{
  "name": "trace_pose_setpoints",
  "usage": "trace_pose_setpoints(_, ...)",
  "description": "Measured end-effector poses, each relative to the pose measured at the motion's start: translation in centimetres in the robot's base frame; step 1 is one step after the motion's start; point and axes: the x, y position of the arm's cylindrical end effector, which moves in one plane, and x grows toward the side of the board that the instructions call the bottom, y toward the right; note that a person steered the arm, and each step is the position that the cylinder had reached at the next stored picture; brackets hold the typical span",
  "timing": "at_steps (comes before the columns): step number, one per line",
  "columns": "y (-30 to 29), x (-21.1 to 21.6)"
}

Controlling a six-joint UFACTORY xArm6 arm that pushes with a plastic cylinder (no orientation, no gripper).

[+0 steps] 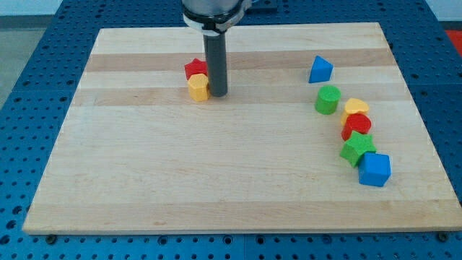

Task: Push the green circle into the yellow heart

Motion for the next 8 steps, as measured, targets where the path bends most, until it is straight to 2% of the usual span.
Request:
trace_pose_setpoints(1,0.2,0.0)
trace_pose_setpoints(4,11.5,0.0)
trace_pose_setpoints(8,22.8,0.0)
